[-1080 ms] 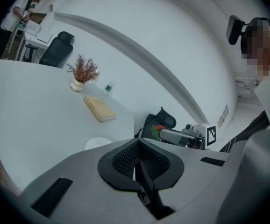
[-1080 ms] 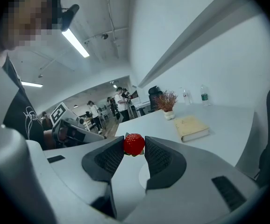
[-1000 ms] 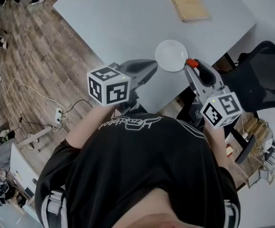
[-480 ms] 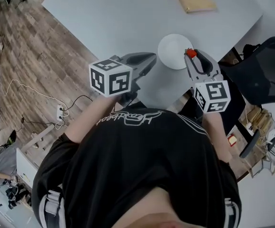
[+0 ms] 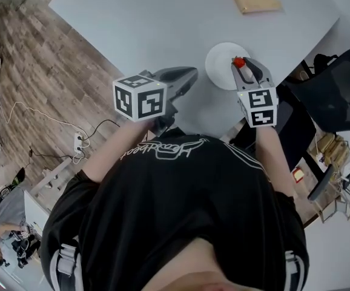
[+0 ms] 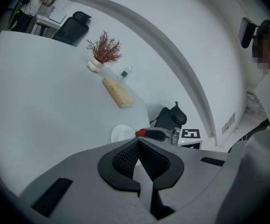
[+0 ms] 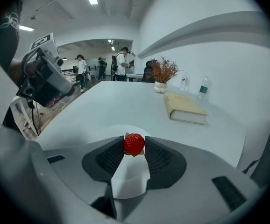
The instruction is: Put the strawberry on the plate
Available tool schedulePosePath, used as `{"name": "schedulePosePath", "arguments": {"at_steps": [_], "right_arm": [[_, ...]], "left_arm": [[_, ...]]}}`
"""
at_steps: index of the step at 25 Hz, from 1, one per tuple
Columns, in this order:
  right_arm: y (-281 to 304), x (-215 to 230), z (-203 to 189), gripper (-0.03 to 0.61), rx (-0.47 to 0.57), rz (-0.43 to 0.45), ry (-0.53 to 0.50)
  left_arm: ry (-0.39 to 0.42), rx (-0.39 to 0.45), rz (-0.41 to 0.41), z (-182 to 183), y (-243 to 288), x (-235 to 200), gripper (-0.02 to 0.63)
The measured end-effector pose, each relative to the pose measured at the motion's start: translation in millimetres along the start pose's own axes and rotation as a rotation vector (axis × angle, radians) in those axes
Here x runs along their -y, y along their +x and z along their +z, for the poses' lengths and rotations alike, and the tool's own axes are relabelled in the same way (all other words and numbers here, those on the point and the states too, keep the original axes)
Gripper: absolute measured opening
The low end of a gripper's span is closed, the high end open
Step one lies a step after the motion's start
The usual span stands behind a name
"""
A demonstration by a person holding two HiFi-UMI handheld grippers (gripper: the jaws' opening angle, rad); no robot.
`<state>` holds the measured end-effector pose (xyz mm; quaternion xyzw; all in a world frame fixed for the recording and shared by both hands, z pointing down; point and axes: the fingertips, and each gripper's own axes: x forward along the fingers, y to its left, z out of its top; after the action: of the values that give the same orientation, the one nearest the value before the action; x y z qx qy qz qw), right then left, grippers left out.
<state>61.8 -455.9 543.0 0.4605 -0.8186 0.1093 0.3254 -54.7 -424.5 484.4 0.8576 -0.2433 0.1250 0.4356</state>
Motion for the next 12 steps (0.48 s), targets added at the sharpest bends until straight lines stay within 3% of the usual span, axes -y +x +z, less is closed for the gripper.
{"name": "schedulePosePath", "arguments": {"at_steps": [12], "right_arm": [[26, -1, -14, 0.133, -0.085, 0.002, -0.042]], "left_arm": [[0.0, -0.018, -0.022, 4, 5, -6, 0.006]]}}
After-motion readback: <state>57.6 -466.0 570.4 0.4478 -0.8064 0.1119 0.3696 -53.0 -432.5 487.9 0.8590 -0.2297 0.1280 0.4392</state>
